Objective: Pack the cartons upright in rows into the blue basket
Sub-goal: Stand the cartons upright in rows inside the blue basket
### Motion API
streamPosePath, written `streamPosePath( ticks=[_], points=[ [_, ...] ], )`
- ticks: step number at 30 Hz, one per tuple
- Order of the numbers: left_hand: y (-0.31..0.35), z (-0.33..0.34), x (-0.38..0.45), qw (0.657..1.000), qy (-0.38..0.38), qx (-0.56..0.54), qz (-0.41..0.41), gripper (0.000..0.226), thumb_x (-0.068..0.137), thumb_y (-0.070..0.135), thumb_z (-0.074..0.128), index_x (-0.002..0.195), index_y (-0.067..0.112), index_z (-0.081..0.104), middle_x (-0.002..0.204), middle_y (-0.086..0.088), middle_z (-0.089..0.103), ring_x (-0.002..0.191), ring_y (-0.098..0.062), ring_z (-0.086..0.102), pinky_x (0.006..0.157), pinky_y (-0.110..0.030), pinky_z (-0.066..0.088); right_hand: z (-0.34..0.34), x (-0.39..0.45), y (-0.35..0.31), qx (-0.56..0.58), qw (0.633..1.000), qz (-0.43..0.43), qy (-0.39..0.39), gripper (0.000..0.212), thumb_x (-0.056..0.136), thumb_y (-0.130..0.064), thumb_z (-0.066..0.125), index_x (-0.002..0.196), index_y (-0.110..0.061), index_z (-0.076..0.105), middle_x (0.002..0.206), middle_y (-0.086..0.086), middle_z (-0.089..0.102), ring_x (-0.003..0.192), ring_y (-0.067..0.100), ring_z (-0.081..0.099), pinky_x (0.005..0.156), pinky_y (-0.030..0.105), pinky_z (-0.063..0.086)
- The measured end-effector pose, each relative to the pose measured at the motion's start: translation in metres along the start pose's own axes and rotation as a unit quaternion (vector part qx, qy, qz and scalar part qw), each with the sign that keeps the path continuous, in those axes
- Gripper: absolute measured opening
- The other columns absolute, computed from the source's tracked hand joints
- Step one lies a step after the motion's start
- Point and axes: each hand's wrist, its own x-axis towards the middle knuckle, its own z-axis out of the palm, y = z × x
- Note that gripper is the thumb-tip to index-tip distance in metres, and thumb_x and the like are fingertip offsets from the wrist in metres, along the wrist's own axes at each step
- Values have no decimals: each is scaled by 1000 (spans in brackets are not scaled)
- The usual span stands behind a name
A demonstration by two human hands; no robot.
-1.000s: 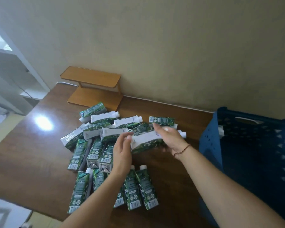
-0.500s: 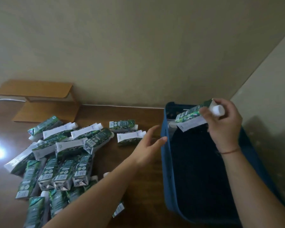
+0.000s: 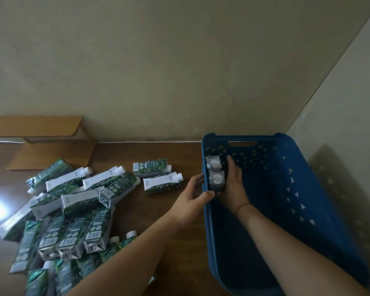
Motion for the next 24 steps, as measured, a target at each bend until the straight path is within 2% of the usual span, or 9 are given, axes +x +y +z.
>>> streamPosePath(
  ticks=[2,4,5,8,12,14,17,21,24],
  points=[
    [-3,-1,0,1000,0,-6,-3,83,70,58,62,146,38,34,144,15,46,125,-12,53,108,-42,44,7,6,-3,34,997,52,-40,103,80,-11,72,154,-24,1,138,14,50,114,33,59,88,35,45],
    [-5,-2,2,1000,1,-6,-8,81,70,58,62,144,40,36,142,16,49,125,-13,54,108,-44,44,13,13,-3,34,995,67,-72,88,80,-14,71,151,-24,20,123,12,64,110,34,62,84,32,46],
    [-7,-1,3,1000,4,-10,-11,78,71,57,63,143,41,38,141,16,50,125,-14,55,108,-45,44,16,15,-2,41,994,75,-65,82,79,-15,72,148,-25,29,121,10,65,110,33,62,85,32,47],
    [-8,-2,5,1000,12,-12,-17,73,71,56,62,140,44,41,141,15,51,124,-13,55,108,-45,44,25,22,-3,43,995,77,-40,72,81,-15,69,144,-25,35,122,6,64,109,28,61,90,34,47],
    [-7,-8,7,1000,-1,-11,-21,72,76,56,62,142,44,38,145,15,47,123,-11,55,103,-37,47,29,29,-8,115,991,46,-56,32,95,-11,54,126,-6,49,99,2,63,80,1,65,97,40,46],
    [-5,-11,5,1000,-11,-2,-18,71,81,52,62,145,43,34,147,16,45,120,-7,55,96,-29,46,28,36,-1,108,993,11,-37,47,86,-11,64,129,-4,47,105,2,62,91,1,63,97,43,48],
    [-3,-13,4,1000,-19,4,-15,67,90,49,60,149,42,30,149,16,41,113,2,53,91,-25,44,28,37,6,154,985,40,-68,66,74,-15,72,134,-16,46,118,4,63,108,20,62,95,42,51],
    [-6,-13,3,1000,-15,13,-4,81,76,68,60,148,45,30,152,15,39,121,-2,51,100,-31,43,22,28,6,112,989,88,-50,68,73,-17,73,134,-34,48,116,1,68,106,24,63,91,42,53],
    [-6,-13,4,1000,-12,11,0,81,74,67,61,147,44,32,153,11,41,129,-8,47,108,-36,42,24,27,1,141,984,106,-37,69,74,-10,74,136,-25,49,119,8,67,109,28,62,91,40,52]
  ],
)
